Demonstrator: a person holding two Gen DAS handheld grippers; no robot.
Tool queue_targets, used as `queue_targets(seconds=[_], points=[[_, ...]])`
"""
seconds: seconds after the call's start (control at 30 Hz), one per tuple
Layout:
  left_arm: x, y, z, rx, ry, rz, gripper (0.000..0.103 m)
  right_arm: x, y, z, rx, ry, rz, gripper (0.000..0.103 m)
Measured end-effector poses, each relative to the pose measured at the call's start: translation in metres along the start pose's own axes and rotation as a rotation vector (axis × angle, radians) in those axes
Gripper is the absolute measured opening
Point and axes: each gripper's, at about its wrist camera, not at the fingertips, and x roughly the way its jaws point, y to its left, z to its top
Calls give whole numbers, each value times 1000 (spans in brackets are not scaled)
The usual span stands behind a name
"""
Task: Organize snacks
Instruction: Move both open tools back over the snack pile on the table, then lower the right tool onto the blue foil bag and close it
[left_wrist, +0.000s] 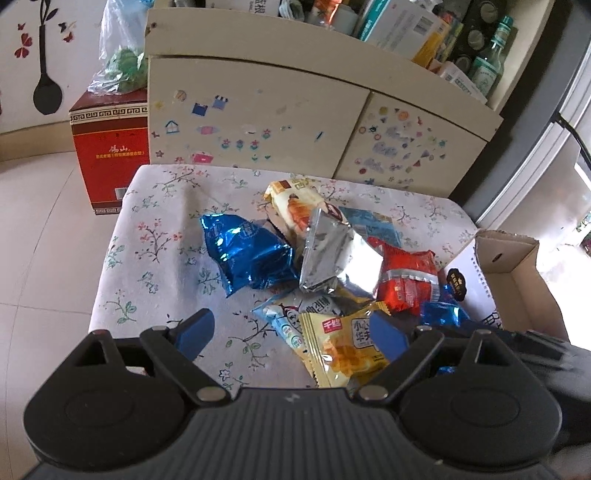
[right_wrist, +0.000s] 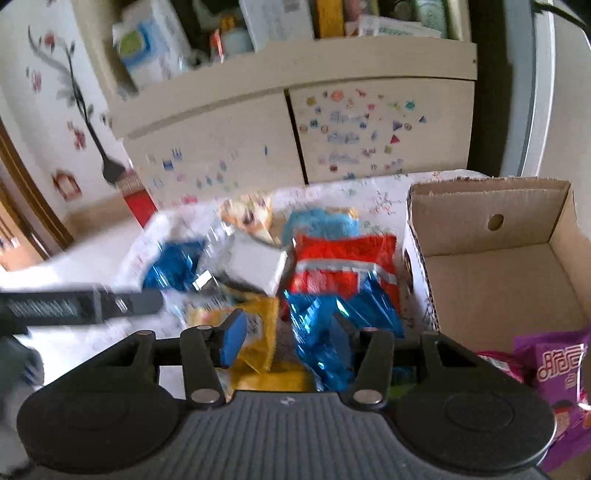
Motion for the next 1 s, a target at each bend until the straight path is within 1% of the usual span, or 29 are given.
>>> queue_targets(seconds=[0.03,0.07,0.13,0.2,0.33,0.37,0.47,0.5,0.57,0.63,0.67,0.77,0.8,0.87,0.93,1.0], points=[[0,0,0,-1,1,2,91,-3,-1,2,4,-18,-5,56],[1,0,-1,0,2,4,91,-3,-3,4,-3,-30,-32,57],[1,0,-2,2,7,4,91,2,-5,4,-12,-16,-67,57],[3,-2,-3,6,13,2,91,9,-5,1,-20,-7,-80,58],[5,-6,-7,22,22,-6,91,16,8,1,-104,-1,-108,60],[6,-6,-7,23,24,-2,91,17,11,1,-115,4,-104,60],[7,-2,-6,5,25,2,91,12,12,-2,-123,45,-14,60],[6,-1,-5,-2,24,3,91,11,11,-3,-119,54,4,60],[7,0,-4,-13,26,5,91,8,9,-4,-109,56,21,60],[7,1,-5,-17,29,0,91,2,6,-5,-95,37,44,60],[7,1,-4,-18,31,-4,91,-2,3,-6,-83,20,48,60],[7,-1,-5,-13,32,-7,91,-9,-1,-6,-65,-13,19,62],[8,-2,-5,-12,32,-7,91,-9,-1,-6,-70,-13,5,63],[9,-3,-5,-11,37,-11,91,-2,0,-6,-81,6,-19,76],[11,-5,-5,-10,41,-14,91,5,1,-8,-83,30,-49,81],[12,-6,-6,-12,43,-17,91,12,4,-9,-104,50,-86,83]])
